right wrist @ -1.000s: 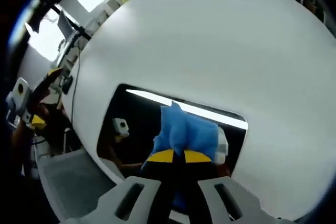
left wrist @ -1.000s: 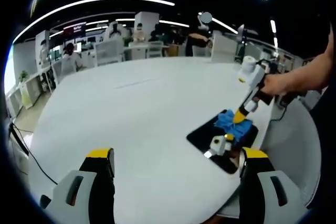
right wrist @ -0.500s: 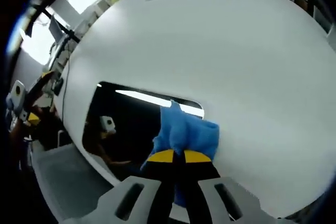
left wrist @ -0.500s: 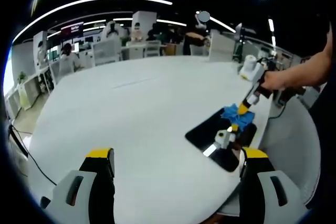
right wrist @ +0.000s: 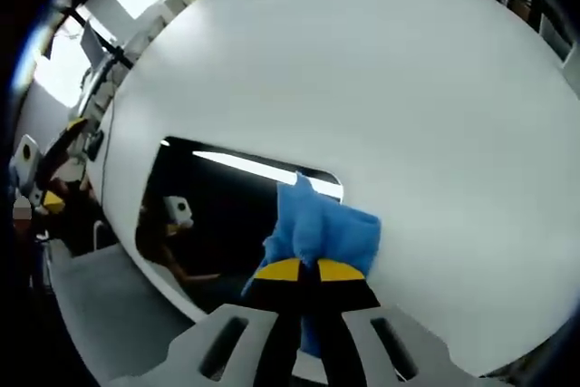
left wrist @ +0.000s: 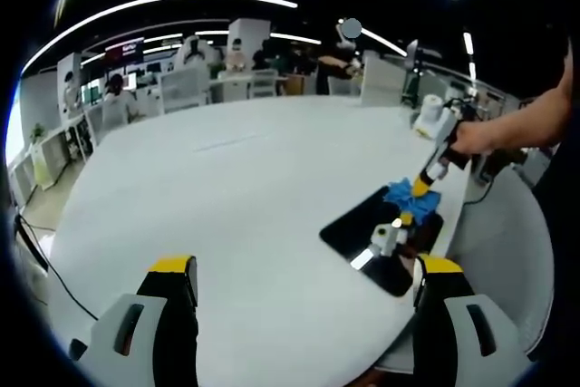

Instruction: Wipe the mirror surface with the cleaning cloth until all visible marks leave the cleaned area.

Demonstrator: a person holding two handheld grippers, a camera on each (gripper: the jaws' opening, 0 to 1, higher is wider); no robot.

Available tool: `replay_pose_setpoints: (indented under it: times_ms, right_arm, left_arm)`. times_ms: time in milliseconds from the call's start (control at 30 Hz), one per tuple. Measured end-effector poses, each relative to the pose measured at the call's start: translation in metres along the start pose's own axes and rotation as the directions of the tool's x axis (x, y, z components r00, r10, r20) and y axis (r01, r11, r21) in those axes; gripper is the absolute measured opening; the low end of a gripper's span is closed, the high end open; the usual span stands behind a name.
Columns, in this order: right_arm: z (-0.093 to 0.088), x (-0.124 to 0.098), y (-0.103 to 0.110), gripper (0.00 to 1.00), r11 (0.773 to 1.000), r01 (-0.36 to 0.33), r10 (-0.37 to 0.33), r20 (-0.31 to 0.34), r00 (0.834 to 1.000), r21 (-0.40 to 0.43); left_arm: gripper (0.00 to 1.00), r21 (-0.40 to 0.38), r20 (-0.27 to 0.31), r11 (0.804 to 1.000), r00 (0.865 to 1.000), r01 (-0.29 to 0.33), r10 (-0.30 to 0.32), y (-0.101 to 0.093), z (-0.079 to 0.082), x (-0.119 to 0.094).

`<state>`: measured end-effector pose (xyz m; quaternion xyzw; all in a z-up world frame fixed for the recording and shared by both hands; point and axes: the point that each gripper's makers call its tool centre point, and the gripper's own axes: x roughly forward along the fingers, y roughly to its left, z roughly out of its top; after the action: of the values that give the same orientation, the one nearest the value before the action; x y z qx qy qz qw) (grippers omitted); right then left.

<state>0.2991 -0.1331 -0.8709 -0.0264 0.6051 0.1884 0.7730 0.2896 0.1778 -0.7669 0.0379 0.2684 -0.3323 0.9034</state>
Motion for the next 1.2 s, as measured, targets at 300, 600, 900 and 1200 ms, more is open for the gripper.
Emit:
replay_pose_setpoints:
  times_ms: [300,600,900,1200]
  right_arm:
    - [-0.008,-0.001,0.005,0.0,1.0,0.011,-0.011,0.0,1.0,-0.01]
    - [-0.034,-0.007,0.012,0.0,1.0,-0.009,0.01,-0.009,1.0,0.026]
    - [-0.054,-0.011,0.018,0.0,0.999,-0.017,0.018,-0.022,1.0,0.035]
    - [-0.052,-0.01,0.02,0.0,0.999,0.001,0.0,-0.023,1.0,0.054]
  left_arm:
    - [1.0,0.006,0.007,1.0,1.0,0.003,-0.003,-0.002,0.001,0.003]
    - [1.0,0.0,-0.002,1.0,1.0,-0.006,0.006,0.0,-0.007,-0.002]
    - [1.0,0.0,0.002,1.0,1.0,-0.007,0.007,0.001,-0.007,-0.002]
    - [1.0,0.002,0.002,1.0,1.0,-0.002,0.002,-0.003,-0.007,-0.002]
